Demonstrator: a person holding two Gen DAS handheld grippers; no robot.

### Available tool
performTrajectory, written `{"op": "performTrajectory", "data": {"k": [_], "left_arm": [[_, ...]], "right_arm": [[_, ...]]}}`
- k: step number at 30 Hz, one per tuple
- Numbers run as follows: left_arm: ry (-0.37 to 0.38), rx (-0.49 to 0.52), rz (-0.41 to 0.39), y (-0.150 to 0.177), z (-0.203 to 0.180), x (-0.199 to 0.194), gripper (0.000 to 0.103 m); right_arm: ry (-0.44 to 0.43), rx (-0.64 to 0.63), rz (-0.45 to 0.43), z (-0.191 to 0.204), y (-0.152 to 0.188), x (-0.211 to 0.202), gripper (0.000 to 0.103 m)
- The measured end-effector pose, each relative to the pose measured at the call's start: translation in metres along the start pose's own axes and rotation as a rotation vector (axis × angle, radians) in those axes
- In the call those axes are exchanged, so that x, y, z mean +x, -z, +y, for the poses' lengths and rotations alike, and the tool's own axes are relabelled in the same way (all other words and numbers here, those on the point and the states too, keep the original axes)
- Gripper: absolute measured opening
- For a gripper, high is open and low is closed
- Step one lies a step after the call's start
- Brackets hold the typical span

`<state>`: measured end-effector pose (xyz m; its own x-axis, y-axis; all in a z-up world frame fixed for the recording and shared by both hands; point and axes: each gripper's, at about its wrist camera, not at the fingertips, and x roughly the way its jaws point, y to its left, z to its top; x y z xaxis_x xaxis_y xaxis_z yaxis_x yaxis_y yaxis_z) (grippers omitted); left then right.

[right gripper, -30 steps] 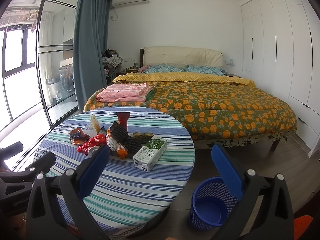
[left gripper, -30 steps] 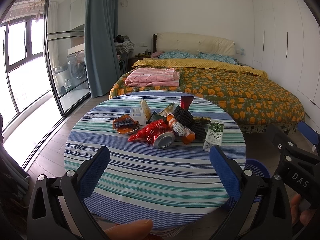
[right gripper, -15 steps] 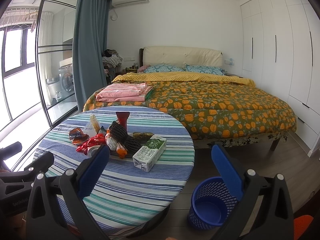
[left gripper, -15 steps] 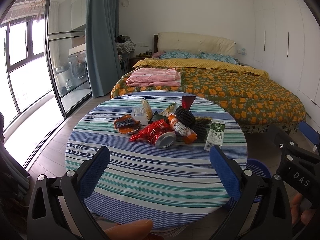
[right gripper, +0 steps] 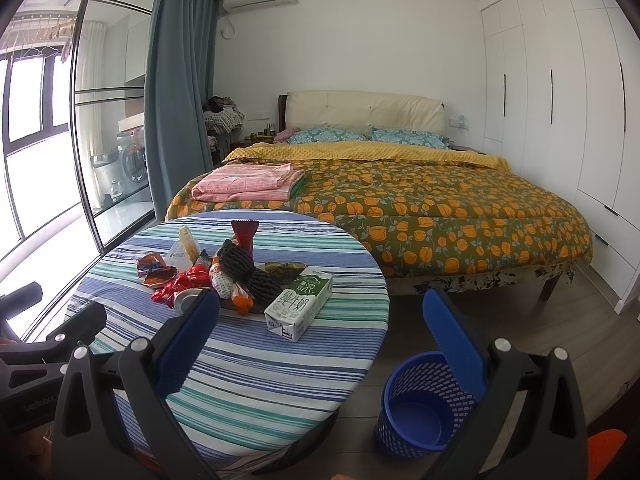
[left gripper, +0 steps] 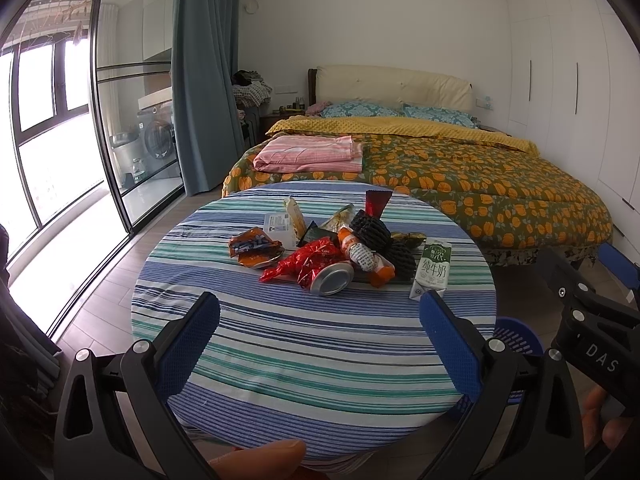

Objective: Collect trash

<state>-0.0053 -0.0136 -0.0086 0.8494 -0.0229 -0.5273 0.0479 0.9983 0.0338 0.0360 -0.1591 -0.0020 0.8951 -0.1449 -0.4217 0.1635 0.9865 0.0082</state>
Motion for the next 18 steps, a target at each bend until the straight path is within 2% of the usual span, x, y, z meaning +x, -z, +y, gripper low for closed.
{"op": "performTrajectory", "data": {"k": [18], "left_arm": [[-0.016, 0.004, 0.006, 0.006, 0.010, -0.002, 0.099]], "right_arm": [[0.001, 0.000, 0.003, -0.002, 0.001, 0.000, 0.099]]}}
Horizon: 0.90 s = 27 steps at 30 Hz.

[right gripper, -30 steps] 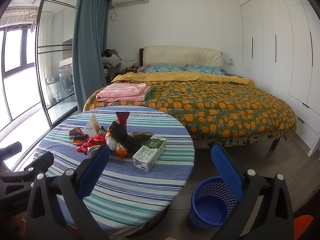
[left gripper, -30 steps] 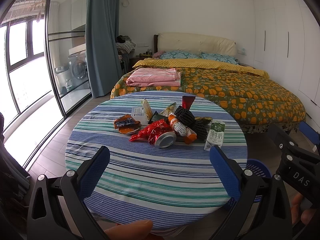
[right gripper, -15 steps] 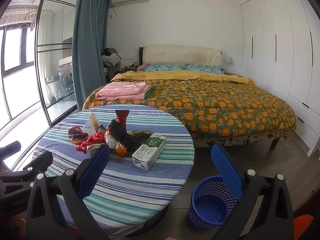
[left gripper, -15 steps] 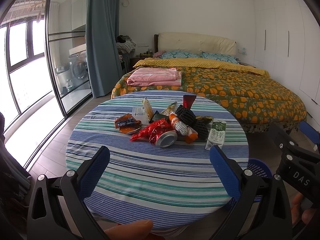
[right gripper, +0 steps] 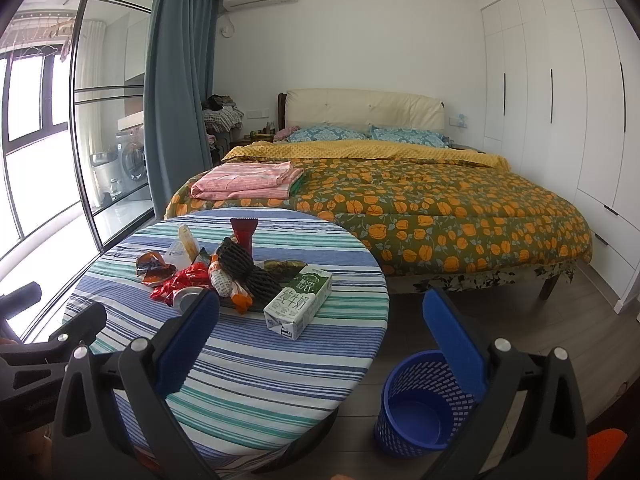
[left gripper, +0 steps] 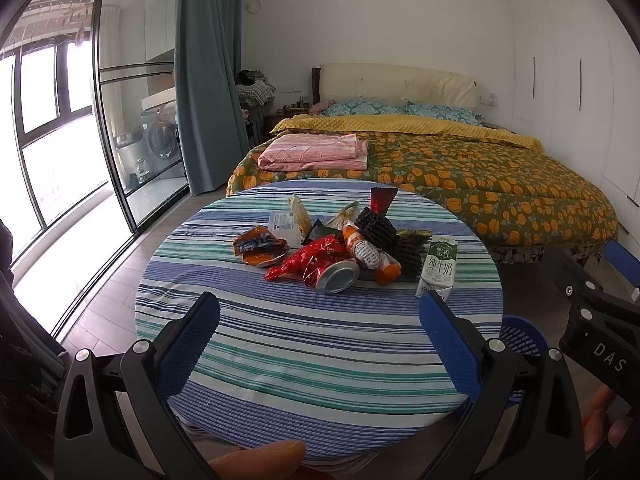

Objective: Collect trash

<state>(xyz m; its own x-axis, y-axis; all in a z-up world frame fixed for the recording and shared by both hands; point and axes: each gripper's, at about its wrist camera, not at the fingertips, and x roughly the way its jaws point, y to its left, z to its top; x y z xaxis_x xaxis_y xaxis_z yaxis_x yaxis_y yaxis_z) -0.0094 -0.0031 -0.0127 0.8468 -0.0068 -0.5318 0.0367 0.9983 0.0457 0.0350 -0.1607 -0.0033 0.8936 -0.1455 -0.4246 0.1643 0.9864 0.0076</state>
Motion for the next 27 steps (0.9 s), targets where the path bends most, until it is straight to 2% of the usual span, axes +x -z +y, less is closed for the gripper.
{"op": "performTrajectory", "data": {"k": [9, 16, 19, 22, 27], "left_arm": [[0.008, 0.008, 0.013, -0.003, 0.000, 0.001, 0.099], [0.007, 0.049, 0.058, 0.002, -0.003, 0.021, 0.099], [-0.017, 0.042, 0.140, 0.015, 0.007, 0.046, 0.099], [-0.040, -0.013, 0.204, 0.030, 0.021, 0.070, 0.099], [-0.039, -0.052, 0.271, 0.045, 0.029, 0.105, 0.099]], "right_arm": [[0.003, 0.002, 0.006, -0.002, 0.010, 0.004, 0.099], [0.004, 0.008, 0.035, -0.005, 0.018, 0.015, 0.099], [0.010, 0.007, 0.061, -0.005, 0.023, 0.027, 0.099], [0.010, 0.011, 0.099, -0.007, 0.030, 0.042, 0.099], [0.001, 0.016, 0.166, -0.011, 0.039, 0.064, 0.099]]}}
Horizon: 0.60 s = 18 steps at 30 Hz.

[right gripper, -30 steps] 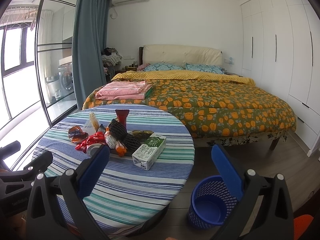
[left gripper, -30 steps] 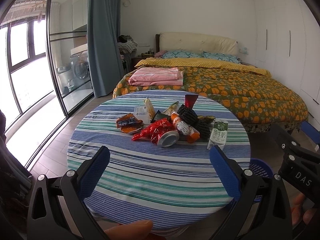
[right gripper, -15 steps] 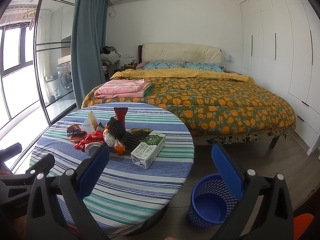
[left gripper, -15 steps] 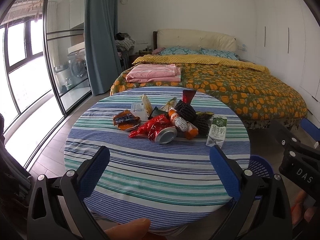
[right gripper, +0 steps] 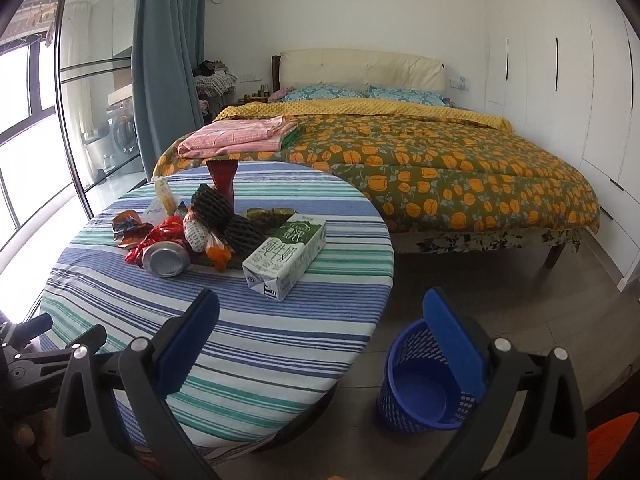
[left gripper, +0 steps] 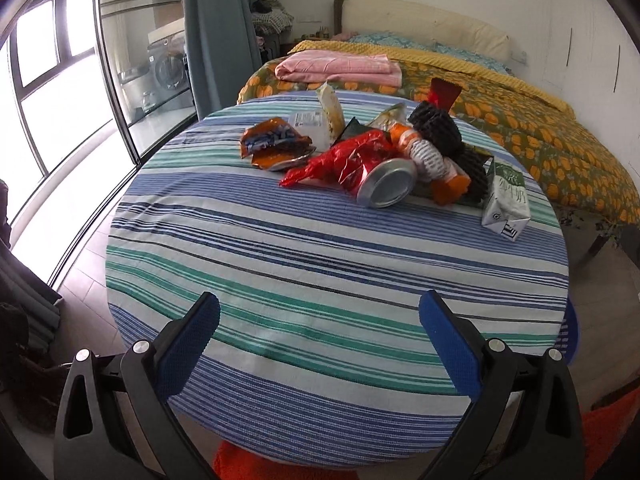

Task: Collect trash
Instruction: 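Grasp the crushed red Coke can with the left tool while the right tool grasps the milk carton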

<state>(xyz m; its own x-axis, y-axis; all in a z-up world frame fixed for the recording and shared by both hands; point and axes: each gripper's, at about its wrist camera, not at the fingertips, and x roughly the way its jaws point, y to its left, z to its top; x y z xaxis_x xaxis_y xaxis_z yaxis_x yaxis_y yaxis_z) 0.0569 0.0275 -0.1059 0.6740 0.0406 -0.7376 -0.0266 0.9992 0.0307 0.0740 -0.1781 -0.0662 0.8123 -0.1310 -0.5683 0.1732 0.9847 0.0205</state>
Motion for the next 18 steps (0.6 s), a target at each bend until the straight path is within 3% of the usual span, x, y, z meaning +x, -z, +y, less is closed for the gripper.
{"op": "performTrajectory", "data": {"k": [10, 18], "left_arm": [[0.060, 0.077, 0.048, -0.011, 0.001, 0.043, 0.099], [0.056, 0.130, 0.103, -0.018, -0.012, 0.065, 0.099]], "right_arm": [[-0.054, 0.038, 0.121, -0.010, 0.014, 0.039, 0.098], [-0.119, 0.028, 0.181, 0.007, -0.012, 0.088, 0.098]]}}
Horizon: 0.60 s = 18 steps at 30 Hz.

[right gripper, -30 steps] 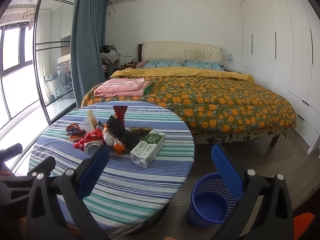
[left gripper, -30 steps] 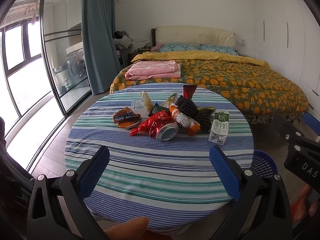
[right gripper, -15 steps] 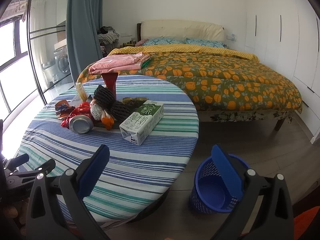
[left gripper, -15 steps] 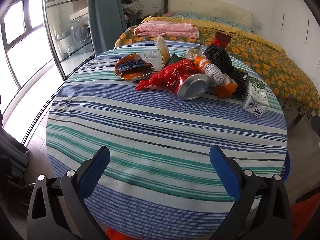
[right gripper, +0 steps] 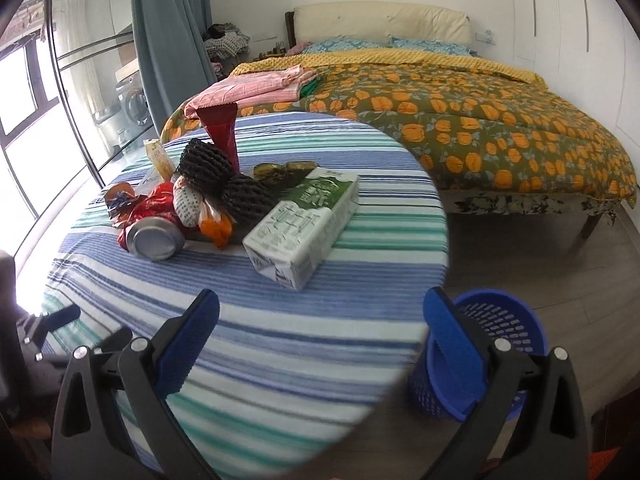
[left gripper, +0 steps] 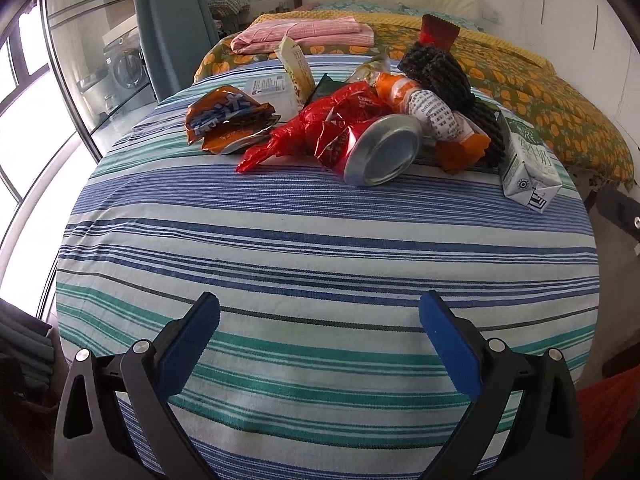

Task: Collect trash
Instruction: 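Grasp the crushed red Coke can with the left tool while the right tool grasps the milk carton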

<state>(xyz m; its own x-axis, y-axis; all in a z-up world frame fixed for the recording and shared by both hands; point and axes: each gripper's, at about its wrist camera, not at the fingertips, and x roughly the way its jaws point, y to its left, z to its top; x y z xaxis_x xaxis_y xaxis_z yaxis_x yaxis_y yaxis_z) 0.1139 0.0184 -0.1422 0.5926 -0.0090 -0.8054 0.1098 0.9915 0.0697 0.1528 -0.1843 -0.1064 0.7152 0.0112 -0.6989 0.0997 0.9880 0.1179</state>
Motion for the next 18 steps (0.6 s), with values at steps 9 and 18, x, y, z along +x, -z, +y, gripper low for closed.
{"op": "performTrajectory", "data": {"k": [9, 18], "left_arm": [[0.030, -0.019, -0.004, -0.021, 0.010, 0.014, 0.099], [0.135, 0.057, -0.103, -0.070, 0.005, 0.032, 0.099]], "right_arm": [[-0.032, 0.026, 0.108, 0.026, -0.032, 0.062, 0.098], [-0.011, 0.037, 0.161, 0.020, -0.036, 0.083, 0.065]]}}
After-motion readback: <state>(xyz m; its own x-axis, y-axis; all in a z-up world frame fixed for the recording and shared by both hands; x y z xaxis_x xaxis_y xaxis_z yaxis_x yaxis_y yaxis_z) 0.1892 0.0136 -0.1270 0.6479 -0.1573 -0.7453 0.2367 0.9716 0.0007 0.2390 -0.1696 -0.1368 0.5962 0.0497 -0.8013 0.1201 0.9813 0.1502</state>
